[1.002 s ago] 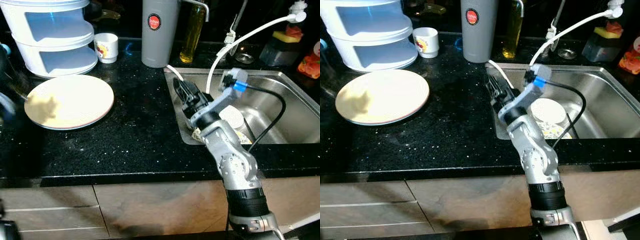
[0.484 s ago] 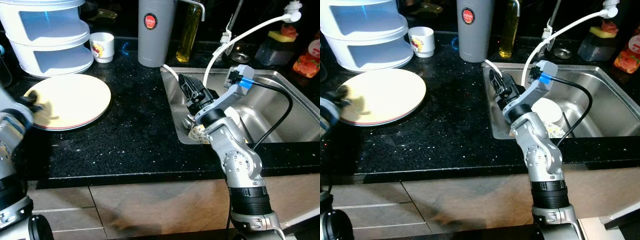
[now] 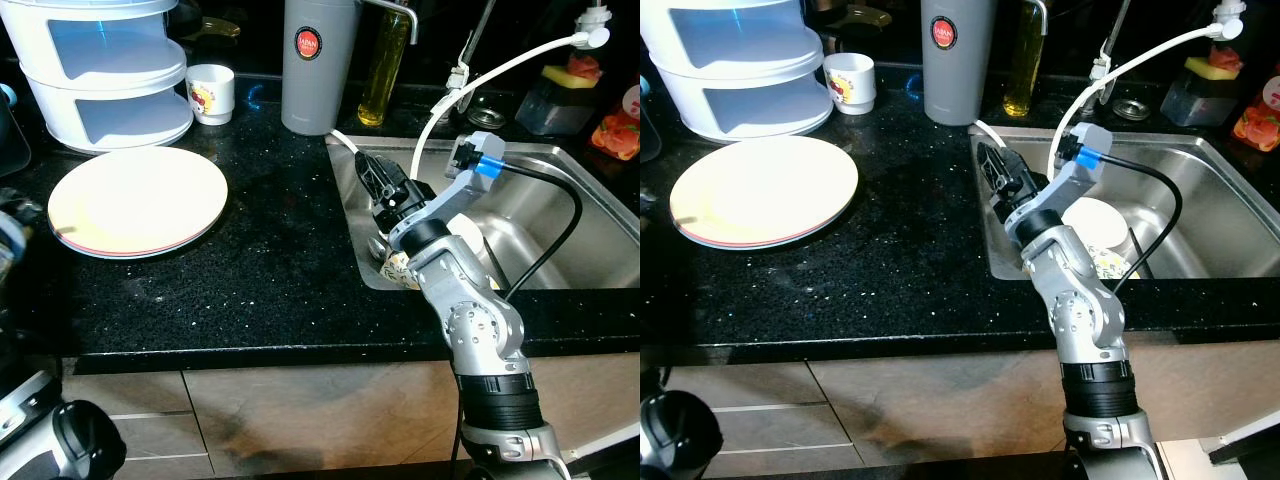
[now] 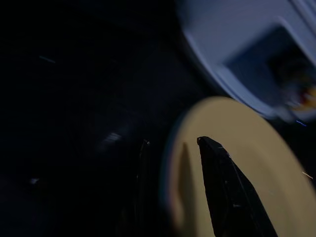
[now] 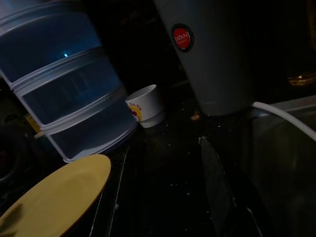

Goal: Kitchen organization

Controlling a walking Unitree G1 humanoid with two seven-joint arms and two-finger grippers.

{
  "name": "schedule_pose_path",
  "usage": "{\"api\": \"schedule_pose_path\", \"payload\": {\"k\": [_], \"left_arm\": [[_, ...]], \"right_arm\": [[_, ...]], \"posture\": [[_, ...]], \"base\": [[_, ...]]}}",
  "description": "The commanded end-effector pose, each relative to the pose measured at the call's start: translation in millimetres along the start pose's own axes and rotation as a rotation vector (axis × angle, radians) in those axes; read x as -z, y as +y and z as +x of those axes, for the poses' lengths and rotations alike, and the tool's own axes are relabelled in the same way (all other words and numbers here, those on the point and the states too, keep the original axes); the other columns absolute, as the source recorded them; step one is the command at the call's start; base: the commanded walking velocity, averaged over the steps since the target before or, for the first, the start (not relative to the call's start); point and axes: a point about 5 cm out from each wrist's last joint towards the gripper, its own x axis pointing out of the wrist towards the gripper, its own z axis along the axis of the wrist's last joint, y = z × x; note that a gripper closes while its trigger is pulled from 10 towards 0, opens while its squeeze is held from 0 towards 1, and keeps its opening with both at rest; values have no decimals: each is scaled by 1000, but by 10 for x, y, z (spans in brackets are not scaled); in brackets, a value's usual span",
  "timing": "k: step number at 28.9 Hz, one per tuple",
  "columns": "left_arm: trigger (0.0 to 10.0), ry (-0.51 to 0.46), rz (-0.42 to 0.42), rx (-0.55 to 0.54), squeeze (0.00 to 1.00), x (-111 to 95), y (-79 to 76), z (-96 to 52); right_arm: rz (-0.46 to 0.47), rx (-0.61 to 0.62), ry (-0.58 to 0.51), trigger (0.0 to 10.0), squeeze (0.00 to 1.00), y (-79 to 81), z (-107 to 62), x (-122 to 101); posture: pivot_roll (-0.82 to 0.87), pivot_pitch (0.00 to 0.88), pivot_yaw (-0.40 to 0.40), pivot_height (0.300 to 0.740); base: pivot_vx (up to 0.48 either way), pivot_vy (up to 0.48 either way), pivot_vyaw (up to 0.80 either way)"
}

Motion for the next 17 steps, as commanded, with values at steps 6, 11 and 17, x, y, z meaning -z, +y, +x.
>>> {"api": "schedule_pose_path", "payload": {"k": [6, 11, 17], "left_arm": [[10000, 132, -76, 47, 0, 230, 25, 18], [10000, 180, -90, -7, 0, 393, 104, -15], [10000, 161, -61, 17, 0, 307, 58, -48]], "right_arm": [[-7, 6, -1, 10000, 0, -20, -8, -37], [-6, 3, -2, 10000, 0, -26, 1, -50], [-5, -5, 7, 10000, 0, -23, 24, -38]], "posture": [[215, 81, -72, 740], [215, 83, -83, 740], [222, 81, -89, 740]], "base": [[0, 0, 0], [0, 0, 0], [0, 0, 0]]}}
